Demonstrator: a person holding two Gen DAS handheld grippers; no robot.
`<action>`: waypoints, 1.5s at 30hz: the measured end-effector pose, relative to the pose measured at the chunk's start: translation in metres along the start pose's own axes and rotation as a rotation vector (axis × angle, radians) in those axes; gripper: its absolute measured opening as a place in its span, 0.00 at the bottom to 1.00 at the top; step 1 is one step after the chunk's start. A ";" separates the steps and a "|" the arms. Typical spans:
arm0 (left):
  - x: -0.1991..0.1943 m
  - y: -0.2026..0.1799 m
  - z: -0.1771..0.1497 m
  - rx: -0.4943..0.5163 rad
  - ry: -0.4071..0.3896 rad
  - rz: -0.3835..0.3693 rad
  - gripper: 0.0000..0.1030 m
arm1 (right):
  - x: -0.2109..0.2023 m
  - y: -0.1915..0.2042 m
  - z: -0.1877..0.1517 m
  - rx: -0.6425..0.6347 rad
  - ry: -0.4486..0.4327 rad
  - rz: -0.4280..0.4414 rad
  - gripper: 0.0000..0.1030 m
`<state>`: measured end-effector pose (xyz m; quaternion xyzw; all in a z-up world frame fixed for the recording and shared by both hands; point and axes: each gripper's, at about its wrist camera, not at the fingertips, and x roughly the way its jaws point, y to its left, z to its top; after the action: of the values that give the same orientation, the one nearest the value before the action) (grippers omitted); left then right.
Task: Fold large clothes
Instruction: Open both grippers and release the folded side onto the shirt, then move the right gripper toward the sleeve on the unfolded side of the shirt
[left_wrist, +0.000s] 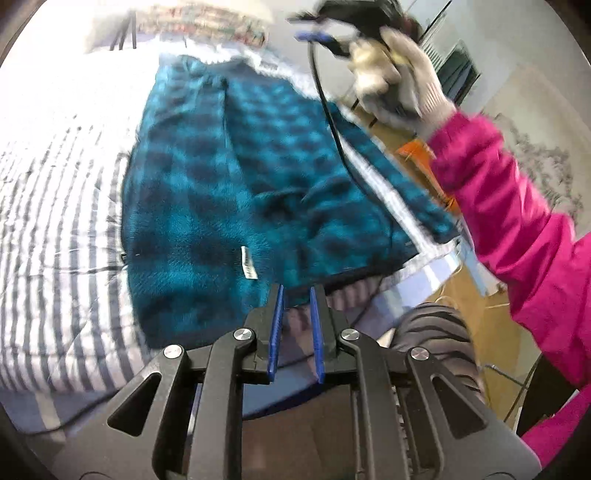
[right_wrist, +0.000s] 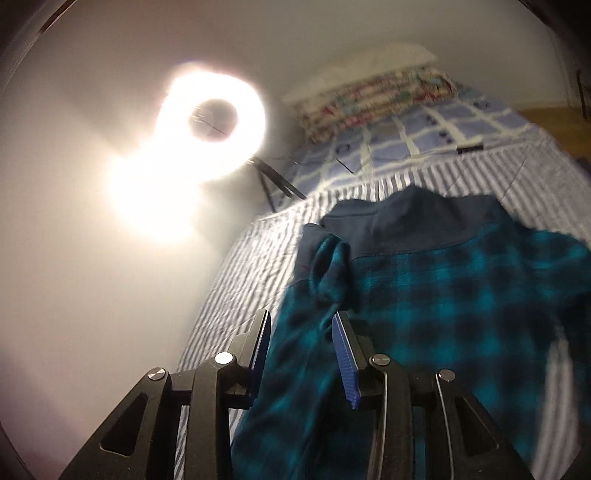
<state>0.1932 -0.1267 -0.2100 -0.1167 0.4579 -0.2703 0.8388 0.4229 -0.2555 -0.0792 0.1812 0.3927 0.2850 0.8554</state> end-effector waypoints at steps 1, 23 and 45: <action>-0.011 0.000 -0.004 -0.006 -0.028 0.002 0.12 | -0.014 0.003 -0.004 -0.010 -0.003 0.004 0.36; 0.070 0.020 0.049 -0.138 0.046 0.179 0.41 | -0.249 0.011 -0.185 0.016 -0.076 -0.039 0.42; 0.130 0.028 0.099 -0.197 0.174 0.221 0.06 | -0.216 -0.082 -0.244 0.282 -0.071 0.058 0.42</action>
<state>0.3418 -0.1819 -0.2595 -0.1234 0.5630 -0.1396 0.8052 0.1474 -0.4337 -0.1524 0.3209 0.3931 0.2449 0.8261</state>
